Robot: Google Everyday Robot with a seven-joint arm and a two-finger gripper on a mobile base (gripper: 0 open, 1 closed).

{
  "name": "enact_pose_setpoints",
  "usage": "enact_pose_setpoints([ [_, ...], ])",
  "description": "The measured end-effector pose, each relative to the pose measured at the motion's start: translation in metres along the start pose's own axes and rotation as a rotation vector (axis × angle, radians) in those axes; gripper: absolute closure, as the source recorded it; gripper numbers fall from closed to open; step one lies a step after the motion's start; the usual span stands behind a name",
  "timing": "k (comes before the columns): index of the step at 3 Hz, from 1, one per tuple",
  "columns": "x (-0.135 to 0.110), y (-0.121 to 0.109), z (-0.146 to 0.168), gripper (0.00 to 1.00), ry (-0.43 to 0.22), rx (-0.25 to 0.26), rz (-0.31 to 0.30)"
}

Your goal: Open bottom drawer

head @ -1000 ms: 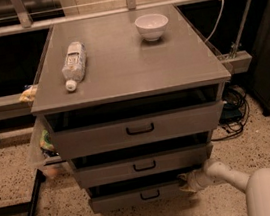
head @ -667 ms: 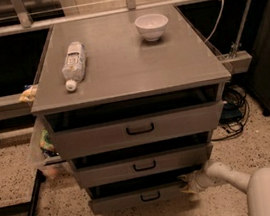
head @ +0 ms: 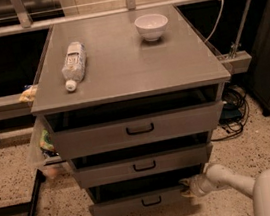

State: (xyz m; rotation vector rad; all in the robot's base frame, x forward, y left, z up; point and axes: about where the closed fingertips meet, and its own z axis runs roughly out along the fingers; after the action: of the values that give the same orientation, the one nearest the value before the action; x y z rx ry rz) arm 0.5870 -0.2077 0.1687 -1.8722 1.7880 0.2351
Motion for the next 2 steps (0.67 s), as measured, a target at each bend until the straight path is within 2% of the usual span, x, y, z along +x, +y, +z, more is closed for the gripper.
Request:
enact_pose_setpoints([
  [1,-0.002,-0.001,-0.004,1.0,0.0,0.0,0.0],
  [2,-0.002,0.011,-0.007,1.0,0.0,-0.018,0.019],
])
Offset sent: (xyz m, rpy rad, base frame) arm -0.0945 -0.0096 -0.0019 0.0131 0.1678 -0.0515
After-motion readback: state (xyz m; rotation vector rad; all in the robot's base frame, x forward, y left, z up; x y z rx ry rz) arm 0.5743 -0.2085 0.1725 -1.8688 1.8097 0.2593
